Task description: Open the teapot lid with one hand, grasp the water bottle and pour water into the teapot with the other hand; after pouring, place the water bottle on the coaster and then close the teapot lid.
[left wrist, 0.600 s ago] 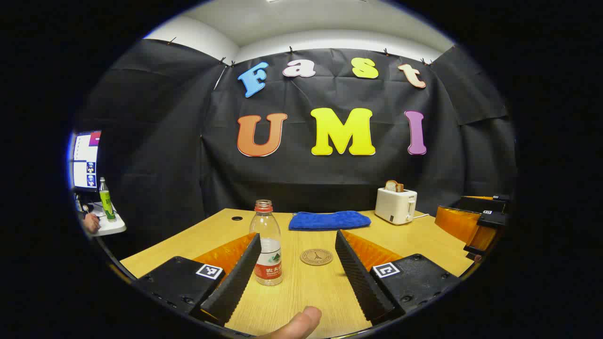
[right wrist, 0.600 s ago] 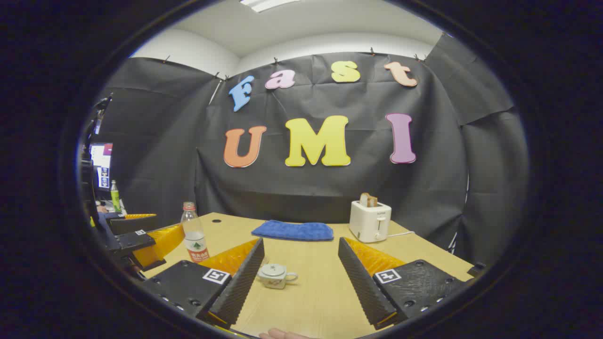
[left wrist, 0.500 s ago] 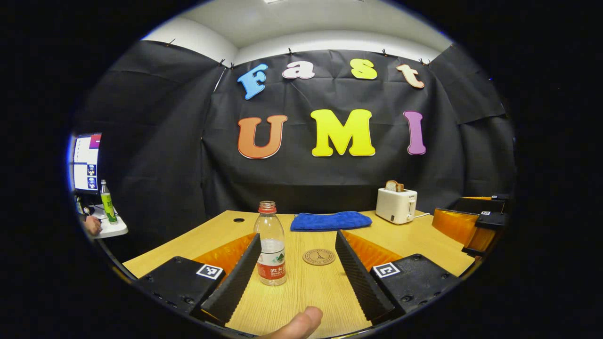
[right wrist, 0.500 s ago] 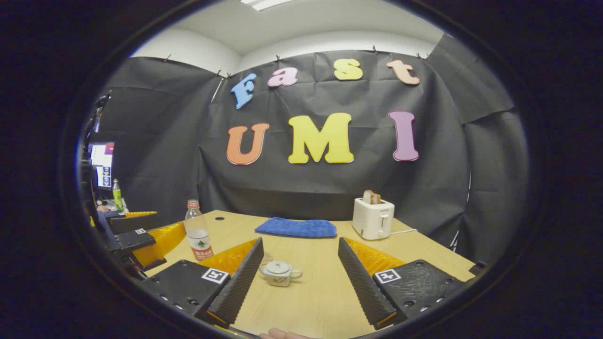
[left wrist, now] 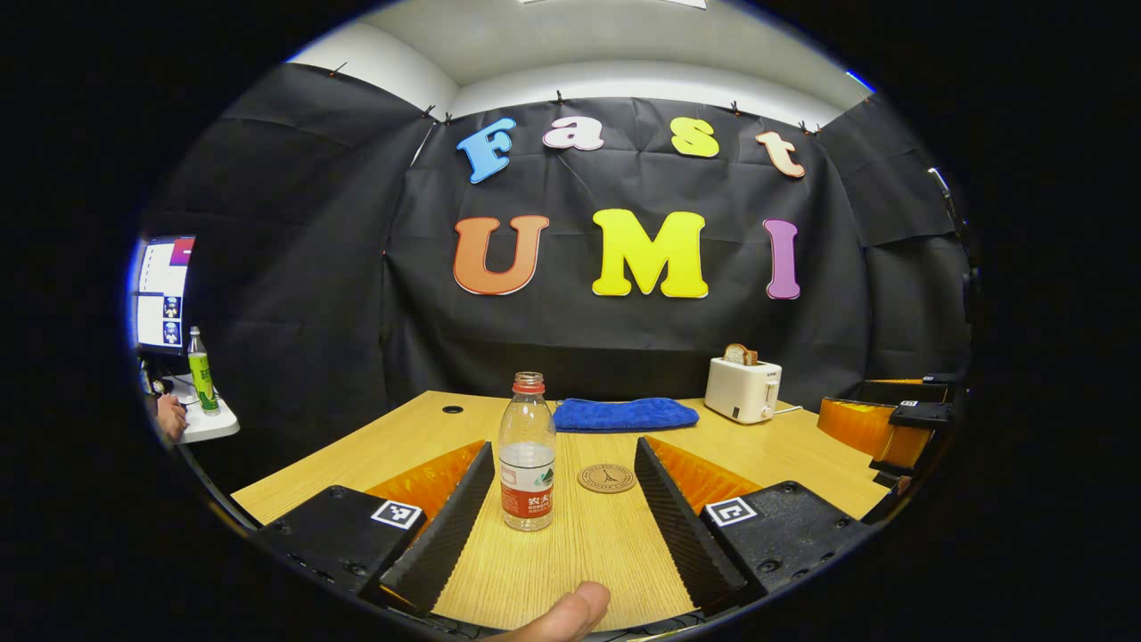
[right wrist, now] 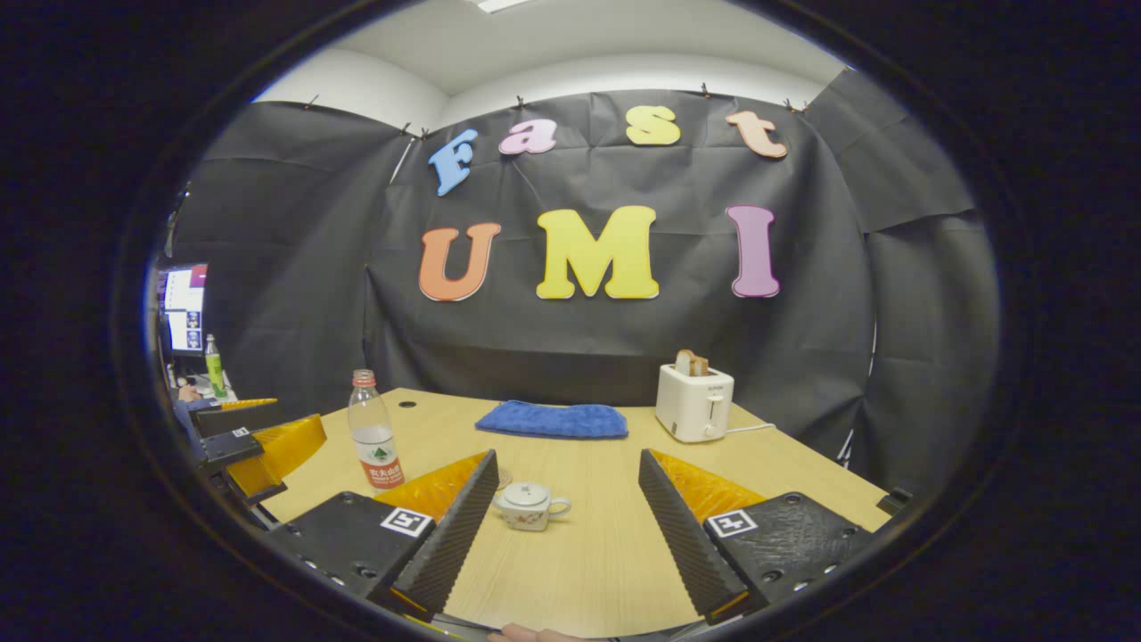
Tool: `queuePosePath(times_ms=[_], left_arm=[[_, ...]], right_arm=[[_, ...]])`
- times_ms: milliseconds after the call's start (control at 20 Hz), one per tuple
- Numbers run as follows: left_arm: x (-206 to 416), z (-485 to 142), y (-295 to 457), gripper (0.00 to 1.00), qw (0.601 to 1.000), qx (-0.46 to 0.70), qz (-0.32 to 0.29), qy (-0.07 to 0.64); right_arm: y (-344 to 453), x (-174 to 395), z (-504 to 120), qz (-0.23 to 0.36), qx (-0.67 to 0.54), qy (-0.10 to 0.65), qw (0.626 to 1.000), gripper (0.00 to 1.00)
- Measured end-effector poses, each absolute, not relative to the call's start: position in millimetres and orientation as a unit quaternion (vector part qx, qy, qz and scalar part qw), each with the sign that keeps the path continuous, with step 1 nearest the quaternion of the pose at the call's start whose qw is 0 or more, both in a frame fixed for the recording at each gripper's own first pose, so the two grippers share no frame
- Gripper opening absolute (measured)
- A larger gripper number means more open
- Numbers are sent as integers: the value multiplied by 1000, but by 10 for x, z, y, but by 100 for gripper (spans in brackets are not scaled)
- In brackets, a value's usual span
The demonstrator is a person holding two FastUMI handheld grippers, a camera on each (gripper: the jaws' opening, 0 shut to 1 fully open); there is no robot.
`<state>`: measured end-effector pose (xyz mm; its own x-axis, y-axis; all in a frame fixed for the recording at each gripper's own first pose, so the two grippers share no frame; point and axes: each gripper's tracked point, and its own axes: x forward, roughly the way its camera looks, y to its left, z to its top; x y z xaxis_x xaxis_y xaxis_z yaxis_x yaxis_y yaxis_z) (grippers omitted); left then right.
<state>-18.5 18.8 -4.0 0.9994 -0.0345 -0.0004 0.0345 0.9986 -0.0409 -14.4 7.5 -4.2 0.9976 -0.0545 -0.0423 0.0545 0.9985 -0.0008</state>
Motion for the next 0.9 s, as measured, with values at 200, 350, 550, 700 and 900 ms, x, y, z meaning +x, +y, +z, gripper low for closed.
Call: queuePosePath(times_ms=[200,350,550,700,900], left_arm=[[-185,-97,204,99,1000,-14,-19,3],[-162,-195,187,99,1000,-4,-21,9],[-51,-294,179,99,1000,10,-18,11],[59,-433,219,99,1000,15,-9,17],[148,-497,248,100,1000,22,-1,20]], right_arm=[[81,-90,-133,-25,6,26,999,97],[62,17,-266,-25,5,32,999,97],[27,318,-475,-24,11,44,999,97],[86,614,-701,-19,18,65,998,98],[237,1002,-978,-6,20,98,995,97]])
